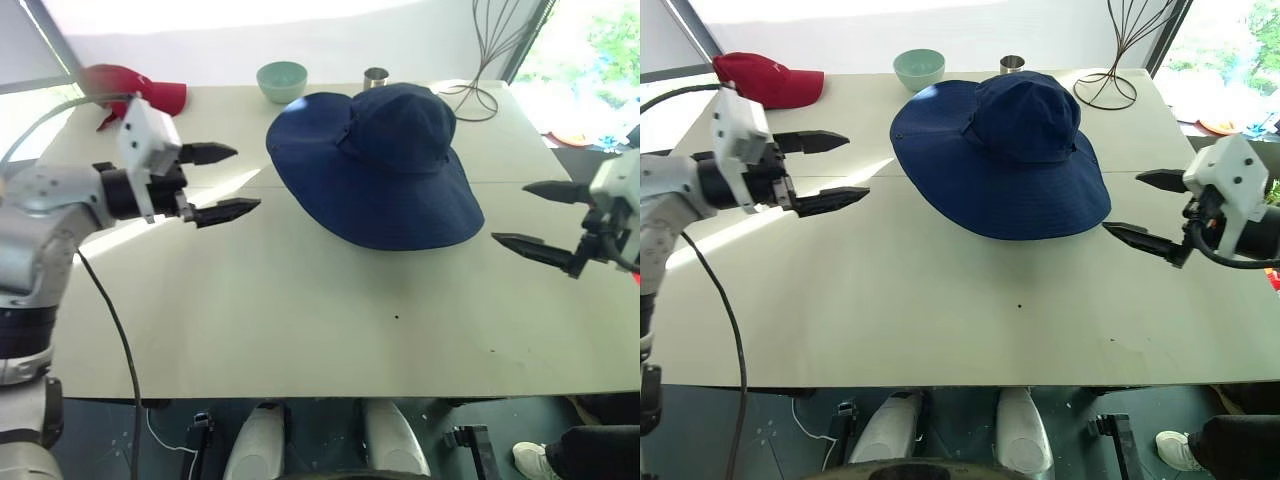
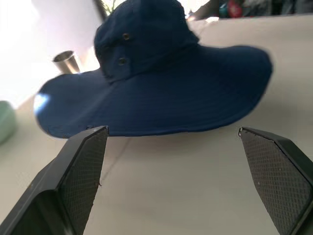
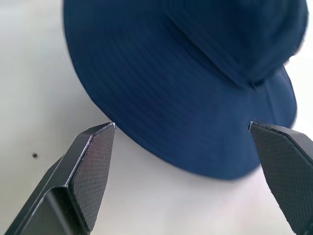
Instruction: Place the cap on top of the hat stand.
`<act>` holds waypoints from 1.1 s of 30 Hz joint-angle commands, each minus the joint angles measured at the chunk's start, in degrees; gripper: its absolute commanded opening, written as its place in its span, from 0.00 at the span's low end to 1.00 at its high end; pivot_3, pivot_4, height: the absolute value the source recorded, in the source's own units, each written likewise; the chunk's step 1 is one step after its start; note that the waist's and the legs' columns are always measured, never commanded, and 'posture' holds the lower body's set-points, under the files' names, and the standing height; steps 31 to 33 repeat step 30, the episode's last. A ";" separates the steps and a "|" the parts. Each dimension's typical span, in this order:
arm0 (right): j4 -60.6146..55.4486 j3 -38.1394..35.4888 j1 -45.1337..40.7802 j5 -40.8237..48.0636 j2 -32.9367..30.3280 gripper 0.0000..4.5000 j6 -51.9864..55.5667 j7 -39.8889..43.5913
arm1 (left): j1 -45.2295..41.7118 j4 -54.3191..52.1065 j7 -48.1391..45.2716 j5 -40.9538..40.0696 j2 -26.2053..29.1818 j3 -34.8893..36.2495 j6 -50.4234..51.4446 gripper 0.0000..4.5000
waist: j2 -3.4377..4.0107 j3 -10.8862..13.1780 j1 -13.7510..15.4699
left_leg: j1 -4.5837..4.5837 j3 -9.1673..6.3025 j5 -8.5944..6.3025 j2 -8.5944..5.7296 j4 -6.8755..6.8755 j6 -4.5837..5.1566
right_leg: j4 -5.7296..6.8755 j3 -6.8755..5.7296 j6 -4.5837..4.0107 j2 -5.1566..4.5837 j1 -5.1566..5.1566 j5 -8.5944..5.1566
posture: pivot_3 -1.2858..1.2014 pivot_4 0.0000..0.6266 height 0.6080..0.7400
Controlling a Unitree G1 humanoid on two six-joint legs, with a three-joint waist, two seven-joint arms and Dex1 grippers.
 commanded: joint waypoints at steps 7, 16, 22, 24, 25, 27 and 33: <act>-9.72 18.70 6.08 -24.11 7.71 1.00 -18.54 -13.50 | -6.98 3.11 -1.19 -11.98 4.18 9.10 14.87 0.99 | -0.03 -0.01 -0.51 | 0.00 -0.04 0.00 0.01 -0.02 0.00 | -0.01 0.01 -0.01 0.05 -0.03 -0.01 | 0.52 0.24 1.00; -5.74 4.15 3.98 -6.10 6.62 1.00 -8.11 -1.92 | -4.31 2.89 -4.50 -8.02 6.70 10.01 11.81 0.99 | 0.01 0.04 -0.38 | 0.00 -0.04 0.00 0.02 -0.05 -0.01 | -0.04 0.03 -0.03 0.05 -0.02 -0.01 | 0.52 0.24 1.00; 18.45 -4.77 -10.17 5.96 -6.17 1.00 3.31 10.03 | -4.74 8.20 -9.09 -2.54 8.79 8.75 6.27 0.99 | 0.00 0.05 -0.63 | 0.10 -0.01 0.00 0.06 -0.08 0.00 | -0.11 0.02 -0.06 0.07 0.09 0.00 | 0.52 0.24 1.00; 27.17 -3.82 -13.34 6.05 -9.88 1.00 4.40 14.42 | -5.12 10.05 -10.79 -1.26 9.40 8.51 5.07 0.99 | 0.00 0.05 -0.68 | 0.12 0.02 0.00 0.06 -0.13 0.00 | -0.12 0.03 -0.07 0.06 0.07 0.00 | 0.52 0.24 1.00; 29.98 -3.32 -14.01 5.76 -11.03 1.00 3.93 16.50 | -5.31 10.70 -11.44 -0.85 9.55 8.46 4.71 0.99 | 0.00 0.05 -0.64 | 0.11 0.02 0.00 0.06 -0.19 0.00 | -0.14 0.02 -0.09 0.07 0.05 -0.01 | 0.52 0.24 1.00; 34.22 -2.09 -14.32 5.56 -13.37 1.00 4.38 20.94 | -5.98 12.23 -12.15 0.01 9.62 8.38 4.04 0.99 | 0.00 0.05 -0.72 | 0.09 0.03 -0.02 0.08 -0.22 0.02 | -0.16 0.01 -0.12 0.07 0.03 -0.04 | 0.52 0.24 1.00; 37.34 -0.31 -13.51 3.97 -14.86 1.00 2.77 25.14 | -6.57 13.56 -12.95 1.80 9.29 7.65 2.52 0.99 | 0.01 0.06 -0.77 | 0.01 0.06 -0.02 0.08 -0.20 0.03 | -0.16 0.03 -0.11 0.07 -0.08 -0.04 | 0.52 0.24 1.00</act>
